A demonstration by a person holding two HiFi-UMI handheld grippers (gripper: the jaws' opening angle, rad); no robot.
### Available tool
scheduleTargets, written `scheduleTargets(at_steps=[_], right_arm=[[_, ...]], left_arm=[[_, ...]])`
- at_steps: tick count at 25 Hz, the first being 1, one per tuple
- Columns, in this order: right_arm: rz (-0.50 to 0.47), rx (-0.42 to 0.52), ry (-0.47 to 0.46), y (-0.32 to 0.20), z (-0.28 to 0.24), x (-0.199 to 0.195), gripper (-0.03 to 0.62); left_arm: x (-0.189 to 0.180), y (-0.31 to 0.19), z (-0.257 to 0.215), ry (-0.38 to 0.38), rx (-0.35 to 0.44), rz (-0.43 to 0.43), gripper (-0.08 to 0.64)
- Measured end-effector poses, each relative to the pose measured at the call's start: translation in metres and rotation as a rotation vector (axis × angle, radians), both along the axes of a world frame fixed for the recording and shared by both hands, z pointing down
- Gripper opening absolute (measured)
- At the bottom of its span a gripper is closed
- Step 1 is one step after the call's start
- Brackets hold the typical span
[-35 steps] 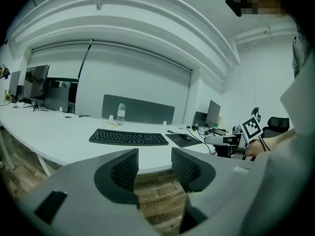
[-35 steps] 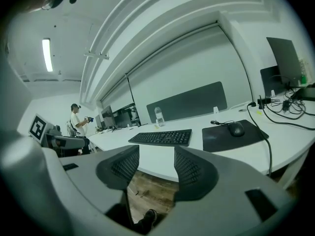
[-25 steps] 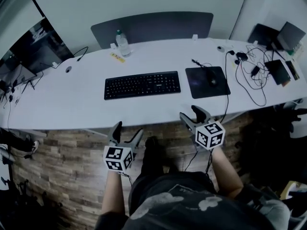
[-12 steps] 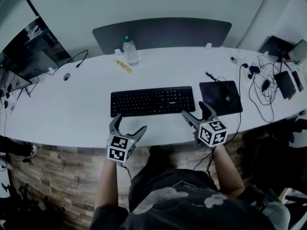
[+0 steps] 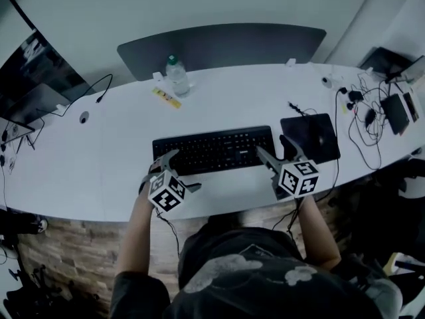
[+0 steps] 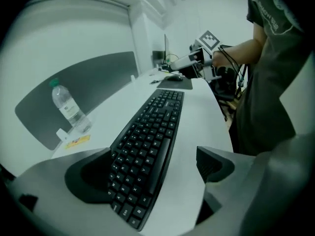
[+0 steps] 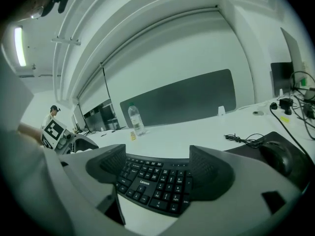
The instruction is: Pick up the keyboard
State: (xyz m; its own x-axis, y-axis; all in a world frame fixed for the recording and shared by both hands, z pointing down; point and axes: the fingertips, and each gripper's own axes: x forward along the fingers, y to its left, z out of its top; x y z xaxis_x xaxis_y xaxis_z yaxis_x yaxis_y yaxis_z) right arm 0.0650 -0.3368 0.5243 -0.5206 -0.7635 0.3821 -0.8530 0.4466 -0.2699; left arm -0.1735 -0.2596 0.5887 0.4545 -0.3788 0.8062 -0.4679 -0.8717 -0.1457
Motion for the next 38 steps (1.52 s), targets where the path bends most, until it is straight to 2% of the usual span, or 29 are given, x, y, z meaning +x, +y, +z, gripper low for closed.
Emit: scheduleTargets(at_steps=[5, 12, 16, 21, 26, 27, 28, 30, 32, 38], right_arm=[[0.015, -0.007, 0.010, -0.019, 0.002, -0.010, 0.388], [0.065, -0.016, 0.020, -0.040, 0.005, -0.009, 0.388], [0.090, -0.019, 0.022, -0.048, 0.004, -0.006, 0.387], [0.101, -0.033, 0.030, -0.053, 0.006, -0.005, 0.387], [0.090, -0.063, 0.036, -0.055, 0.014, -0.012, 0.387], [0.087, -0.065, 0.031, -0.056, 0.015, -0.015, 0.387], [0.082, -0.066, 0.026, -0.058, 0.017, -0.018, 0.387], [0.068, -0.066, 0.021, -0.061, 0.019, -0.026, 0.387], [0.044, -0.063, 0.025, -0.062, 0.019, -0.034, 0.387], [-0.054, -0.049, 0.077, -0.067, 0.014, -0.042, 0.387]], left_arm=[[-0.018, -0.018, 0.022, -0.114, -0.075, 0.082, 0.526], [-0.030, -0.045, 0.040, -0.184, -0.143, 0.149, 0.541], [-0.029, -0.051, 0.049, -0.191, -0.221, 0.210, 0.583], [-0.027, -0.050, 0.059, -0.197, -0.348, 0.251, 0.586], [-0.014, -0.056, 0.058, -0.223, -0.353, 0.281, 0.588], [-0.011, -0.056, 0.060, -0.250, -0.370, 0.282, 0.589], [-0.014, -0.053, 0.063, -0.310, -0.416, 0.272, 0.589], [-0.027, -0.047, 0.069, -0.478, -0.517, 0.242, 0.591], [-0.029, -0.045, 0.072, -0.562, -0.570, 0.239, 0.591], [-0.019, -0.043, 0.084, -0.519, -0.582, 0.259, 0.589]])
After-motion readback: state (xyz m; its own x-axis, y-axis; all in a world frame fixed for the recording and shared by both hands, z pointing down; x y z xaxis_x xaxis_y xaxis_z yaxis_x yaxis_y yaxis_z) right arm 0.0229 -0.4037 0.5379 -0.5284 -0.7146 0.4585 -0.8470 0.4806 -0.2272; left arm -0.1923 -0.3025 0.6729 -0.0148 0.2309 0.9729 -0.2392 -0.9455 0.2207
